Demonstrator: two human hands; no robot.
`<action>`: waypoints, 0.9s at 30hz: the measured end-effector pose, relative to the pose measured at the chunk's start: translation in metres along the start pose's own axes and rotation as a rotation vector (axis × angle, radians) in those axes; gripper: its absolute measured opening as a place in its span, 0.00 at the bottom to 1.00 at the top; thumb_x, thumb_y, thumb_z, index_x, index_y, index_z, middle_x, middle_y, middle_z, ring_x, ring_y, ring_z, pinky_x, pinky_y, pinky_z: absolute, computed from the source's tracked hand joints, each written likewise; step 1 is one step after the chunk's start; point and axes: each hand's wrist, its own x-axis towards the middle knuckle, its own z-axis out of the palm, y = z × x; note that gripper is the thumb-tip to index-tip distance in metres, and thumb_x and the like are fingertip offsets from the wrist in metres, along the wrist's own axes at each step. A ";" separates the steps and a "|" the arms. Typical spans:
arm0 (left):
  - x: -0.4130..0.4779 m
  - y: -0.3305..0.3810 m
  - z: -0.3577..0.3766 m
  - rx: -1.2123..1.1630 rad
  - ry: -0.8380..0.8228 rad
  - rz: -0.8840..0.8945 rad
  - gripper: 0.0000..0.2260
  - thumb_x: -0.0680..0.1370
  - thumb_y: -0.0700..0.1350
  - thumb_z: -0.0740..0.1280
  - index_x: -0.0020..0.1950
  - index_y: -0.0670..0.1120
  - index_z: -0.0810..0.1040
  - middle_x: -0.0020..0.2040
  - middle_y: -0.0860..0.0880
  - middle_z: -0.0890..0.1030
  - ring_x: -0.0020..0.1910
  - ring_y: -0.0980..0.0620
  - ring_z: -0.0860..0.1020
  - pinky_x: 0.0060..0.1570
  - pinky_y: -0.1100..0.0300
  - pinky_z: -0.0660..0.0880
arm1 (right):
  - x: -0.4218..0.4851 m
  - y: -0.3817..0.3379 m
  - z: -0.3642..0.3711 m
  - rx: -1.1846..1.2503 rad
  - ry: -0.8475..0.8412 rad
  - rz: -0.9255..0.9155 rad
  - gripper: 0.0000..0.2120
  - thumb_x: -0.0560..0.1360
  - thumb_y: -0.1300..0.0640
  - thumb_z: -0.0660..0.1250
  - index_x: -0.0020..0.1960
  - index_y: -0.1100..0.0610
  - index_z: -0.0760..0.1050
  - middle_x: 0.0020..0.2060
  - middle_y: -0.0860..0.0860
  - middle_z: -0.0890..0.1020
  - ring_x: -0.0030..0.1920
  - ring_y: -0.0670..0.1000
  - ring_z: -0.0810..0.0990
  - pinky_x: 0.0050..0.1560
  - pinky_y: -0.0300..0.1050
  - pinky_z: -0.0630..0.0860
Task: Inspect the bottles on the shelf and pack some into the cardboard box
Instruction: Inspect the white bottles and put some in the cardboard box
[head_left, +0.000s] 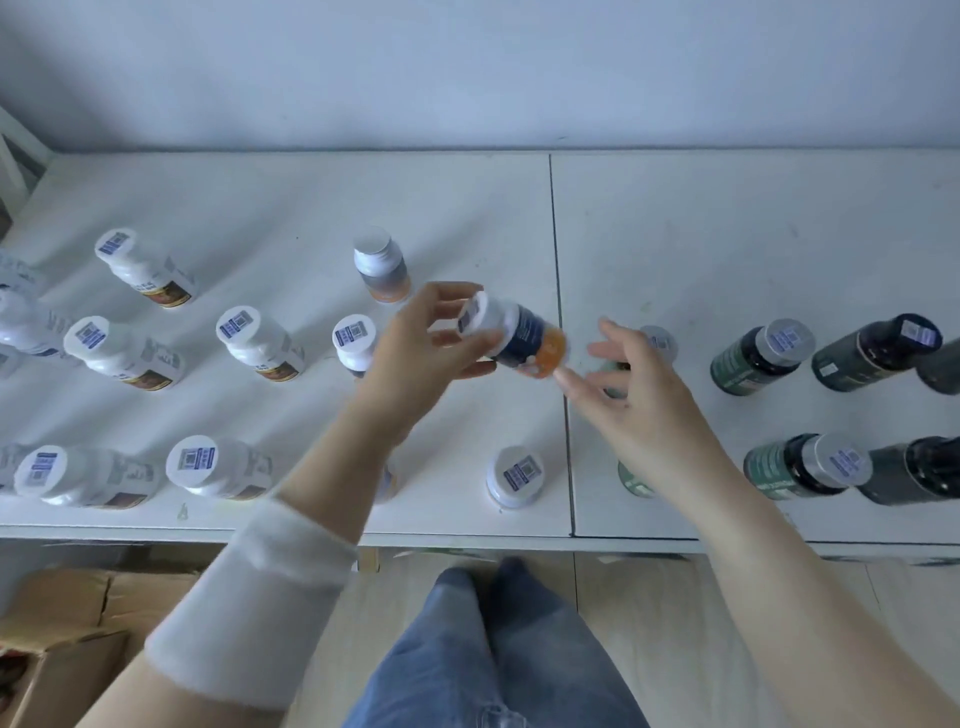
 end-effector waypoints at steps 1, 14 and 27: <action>-0.007 0.003 -0.006 -0.114 -0.068 -0.001 0.15 0.73 0.38 0.70 0.58 0.46 0.73 0.56 0.45 0.77 0.49 0.48 0.80 0.46 0.57 0.80 | 0.002 -0.003 -0.001 0.197 -0.063 0.077 0.29 0.70 0.46 0.67 0.68 0.54 0.64 0.57 0.50 0.74 0.50 0.48 0.80 0.53 0.44 0.77; -0.036 0.001 -0.028 -0.229 -0.223 0.197 0.15 0.70 0.43 0.70 0.55 0.53 0.76 0.59 0.52 0.79 0.61 0.51 0.76 0.56 0.55 0.75 | -0.009 -0.010 0.003 0.629 -0.203 -0.041 0.22 0.65 0.53 0.70 0.57 0.52 0.71 0.53 0.55 0.77 0.45 0.48 0.83 0.47 0.44 0.80; -0.033 0.001 -0.041 -0.227 -0.230 0.127 0.18 0.69 0.43 0.71 0.59 0.50 0.74 0.56 0.53 0.81 0.58 0.51 0.78 0.54 0.56 0.77 | -0.010 -0.015 0.012 0.537 -0.118 -0.213 0.22 0.65 0.65 0.73 0.55 0.53 0.72 0.55 0.57 0.76 0.52 0.45 0.79 0.49 0.36 0.76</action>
